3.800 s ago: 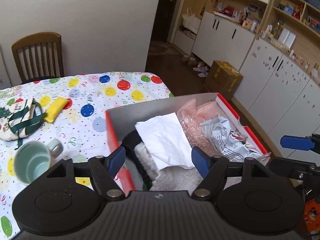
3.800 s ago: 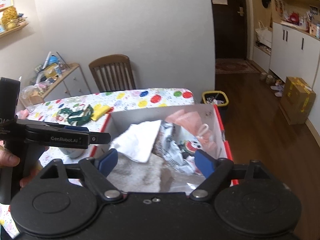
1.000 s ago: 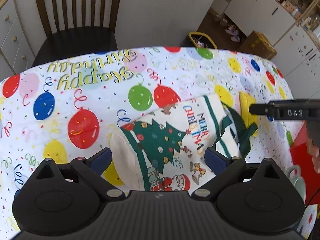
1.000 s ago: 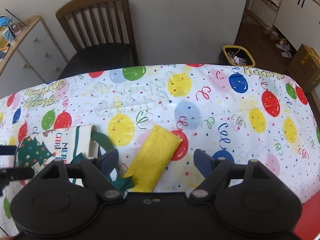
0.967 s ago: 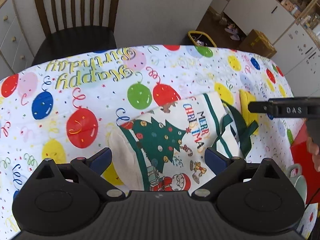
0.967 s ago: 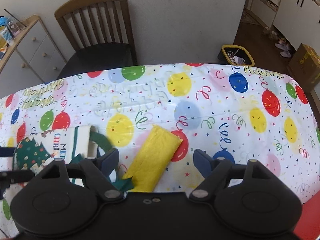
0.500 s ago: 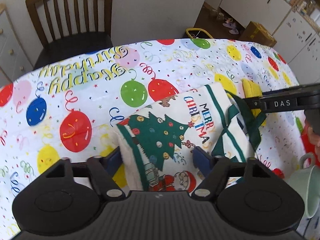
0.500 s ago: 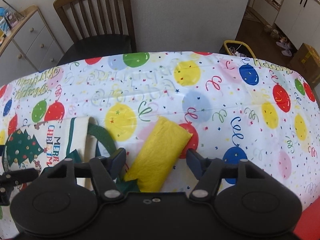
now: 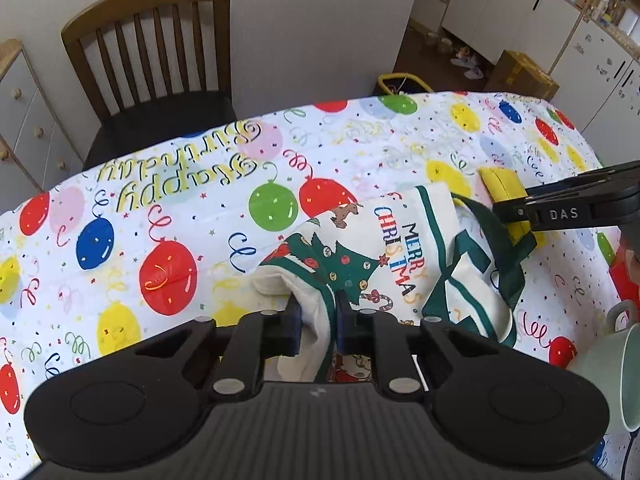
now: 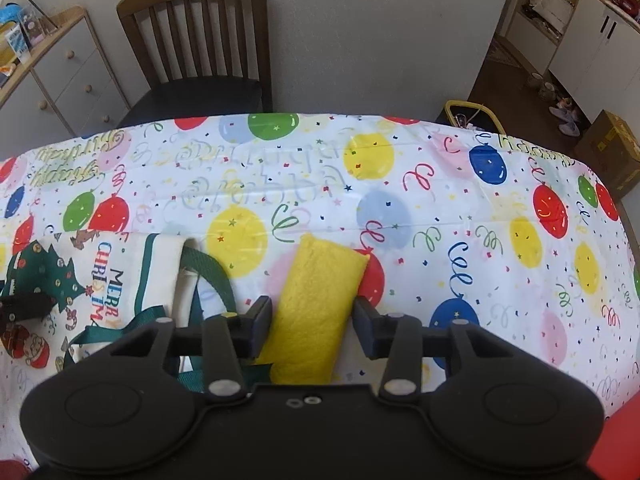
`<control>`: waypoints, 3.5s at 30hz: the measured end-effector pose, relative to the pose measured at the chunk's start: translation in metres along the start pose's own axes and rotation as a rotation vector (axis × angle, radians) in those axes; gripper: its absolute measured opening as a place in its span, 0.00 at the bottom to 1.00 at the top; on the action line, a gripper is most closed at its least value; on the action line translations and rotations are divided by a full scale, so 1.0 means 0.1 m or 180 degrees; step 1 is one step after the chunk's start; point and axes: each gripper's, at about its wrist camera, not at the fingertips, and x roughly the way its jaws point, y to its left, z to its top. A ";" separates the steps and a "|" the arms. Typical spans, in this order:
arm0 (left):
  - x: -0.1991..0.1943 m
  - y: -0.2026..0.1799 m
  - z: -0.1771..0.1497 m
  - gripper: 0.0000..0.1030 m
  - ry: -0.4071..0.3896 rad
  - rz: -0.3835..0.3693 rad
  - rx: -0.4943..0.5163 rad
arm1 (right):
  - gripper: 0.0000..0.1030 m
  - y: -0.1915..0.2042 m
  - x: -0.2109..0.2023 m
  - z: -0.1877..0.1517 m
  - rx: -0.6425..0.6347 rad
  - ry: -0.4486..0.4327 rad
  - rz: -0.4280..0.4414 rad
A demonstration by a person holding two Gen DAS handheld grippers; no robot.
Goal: Organize soft objects
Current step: 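Grasp the Christmas tote bag with the left tool while the right tool grasps the yellow sponge, then carry the tote bag and yellow sponge over the shoebox with both tools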
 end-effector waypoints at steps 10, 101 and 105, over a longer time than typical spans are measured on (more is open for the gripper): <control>-0.22 0.05 0.02 0.13 -0.0132 0.0043 -0.0132 | 0.37 -0.19 -0.32 -0.10 -0.0017 -0.0128 0.0169; -0.77 -4.02 -0.55 0.13 -0.0506 -0.0657 -0.0474 | 0.19 -3.83 -2.29 -1.54 0.0888 -0.1161 0.1101; -0.72 -4.04 -0.55 0.13 -0.0498 -0.0626 -0.0424 | 0.19 -3.85 -2.09 -1.43 0.0897 -0.1049 0.1037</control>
